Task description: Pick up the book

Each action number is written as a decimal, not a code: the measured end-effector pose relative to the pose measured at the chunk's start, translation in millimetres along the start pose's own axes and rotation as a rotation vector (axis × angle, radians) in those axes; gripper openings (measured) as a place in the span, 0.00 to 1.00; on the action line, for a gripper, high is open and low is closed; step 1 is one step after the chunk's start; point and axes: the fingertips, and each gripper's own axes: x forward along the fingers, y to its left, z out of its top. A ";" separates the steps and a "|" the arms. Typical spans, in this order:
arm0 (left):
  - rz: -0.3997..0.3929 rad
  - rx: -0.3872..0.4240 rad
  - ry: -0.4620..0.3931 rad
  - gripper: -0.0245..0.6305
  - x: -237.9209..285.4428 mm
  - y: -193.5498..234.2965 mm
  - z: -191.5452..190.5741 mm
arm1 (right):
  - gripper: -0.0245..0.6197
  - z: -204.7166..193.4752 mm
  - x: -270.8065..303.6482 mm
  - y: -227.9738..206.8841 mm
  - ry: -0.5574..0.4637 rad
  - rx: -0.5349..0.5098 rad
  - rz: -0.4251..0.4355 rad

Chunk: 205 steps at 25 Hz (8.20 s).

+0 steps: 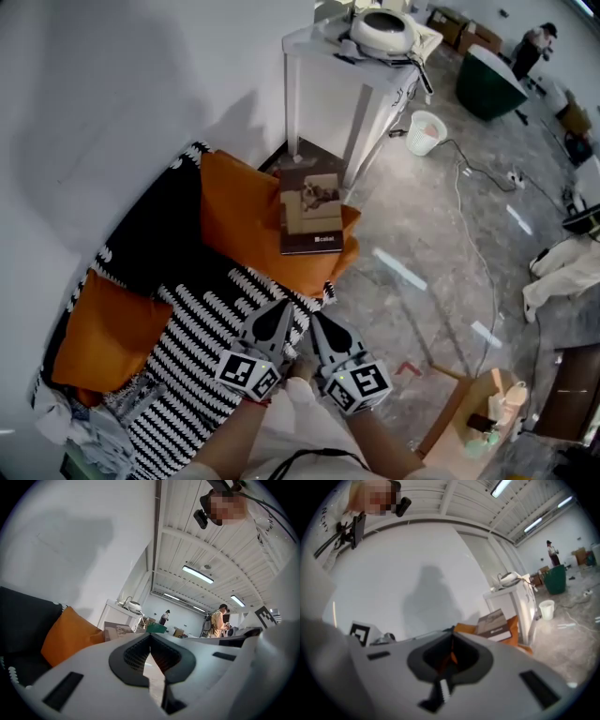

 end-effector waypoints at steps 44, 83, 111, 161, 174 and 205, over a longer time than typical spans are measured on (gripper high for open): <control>-0.252 -1.059 -0.196 0.56 106.6 115.1 -93.2 | 0.06 -84.4 76.0 -96.6 0.137 0.071 -0.148; -0.209 -1.255 -0.265 0.29 136.4 134.2 -90.2 | 0.06 -101.3 68.6 -116.7 0.145 0.103 -0.202; -0.213 -1.249 -0.273 0.29 92.0 97.8 -31.5 | 0.06 -33.5 42.9 -77.6 0.073 0.013 -0.136; -0.199 -1.263 -0.282 0.29 41.5 72.7 61.5 | 0.06 49.4 20.9 -22.5 -0.017 -0.075 -0.099; -0.198 -1.267 -0.306 0.29 34.0 62.9 74.8 | 0.06 57.4 11.2 -18.3 -0.028 -0.087 -0.087; -0.192 -1.249 -0.323 0.29 28.4 56.1 91.2 | 0.06 63.6 10.7 -9.3 -0.046 -0.092 -0.066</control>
